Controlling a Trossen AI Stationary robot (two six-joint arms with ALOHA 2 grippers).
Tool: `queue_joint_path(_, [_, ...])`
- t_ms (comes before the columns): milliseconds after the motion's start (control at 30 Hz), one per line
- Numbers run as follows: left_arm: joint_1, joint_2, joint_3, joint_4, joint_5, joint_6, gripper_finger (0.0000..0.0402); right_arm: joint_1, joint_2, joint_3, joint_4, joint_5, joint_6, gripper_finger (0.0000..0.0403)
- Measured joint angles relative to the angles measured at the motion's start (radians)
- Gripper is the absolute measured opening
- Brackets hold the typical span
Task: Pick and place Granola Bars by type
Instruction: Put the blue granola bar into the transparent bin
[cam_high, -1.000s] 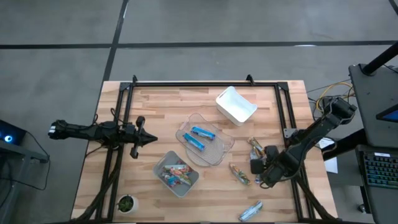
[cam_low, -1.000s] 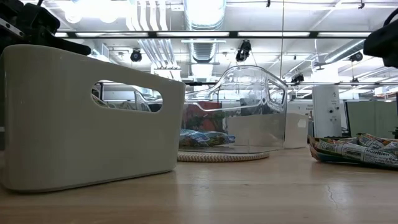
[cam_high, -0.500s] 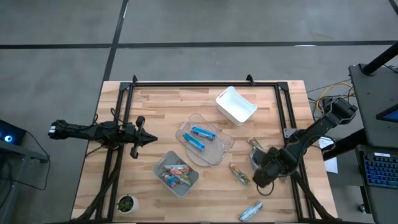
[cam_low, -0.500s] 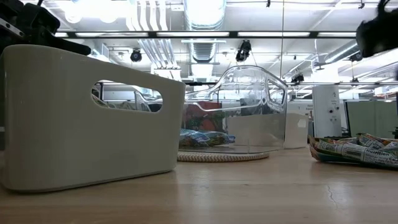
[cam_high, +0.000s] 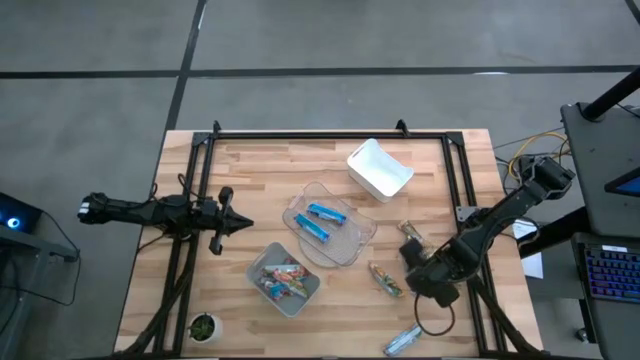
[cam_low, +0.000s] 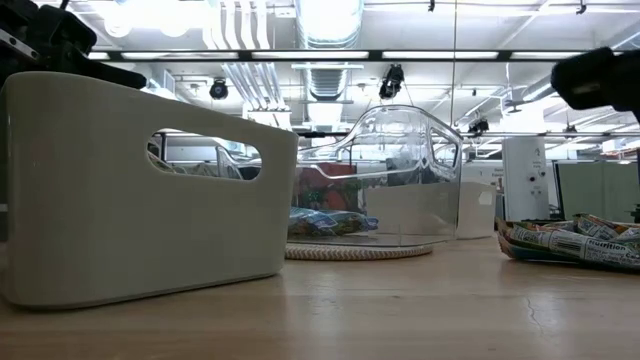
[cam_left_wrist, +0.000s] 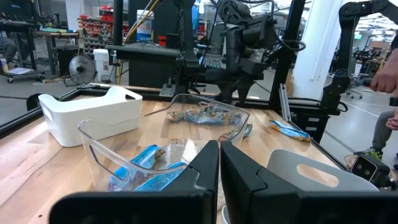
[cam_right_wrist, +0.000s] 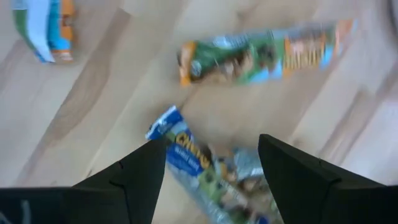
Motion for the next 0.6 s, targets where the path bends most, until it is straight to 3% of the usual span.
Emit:
queue_joint_path(167, [0.0, 0.0, 0.0, 0.0, 0.0, 0.0, 0.0, 0.0, 0.0, 0.002, 0.059, 0.0, -0.058, 0.024])
queue_joint_path(267, [0.0, 0.0, 0.0, 0.0, 0.0, 0.0, 0.0, 0.0, 0.0, 0.002, 0.057, 0.0, 0.091, 0.024])
queue_joint_path(367, [0.0, 0.0, 0.0, 0.0, 0.0, 0.0, 0.0, -0.004, 0.0, 0.002, 0.02, -0.001, 0.461, 0.0239])
queue_joint_path(500, [0.0, 0.0, 0.0, 0.0, 0.0, 0.0, 0.0, -0.006, 0.001, 0.002, -0.076, -0.016, 1.176, 0.0235])
queue_joint_path(600, [0.0, 0.0, 0.0, 0.0, 0.0, 0.0, 0.0, -0.006, 0.001, 0.002, -0.129, -0.044, 1.603, 0.0237])
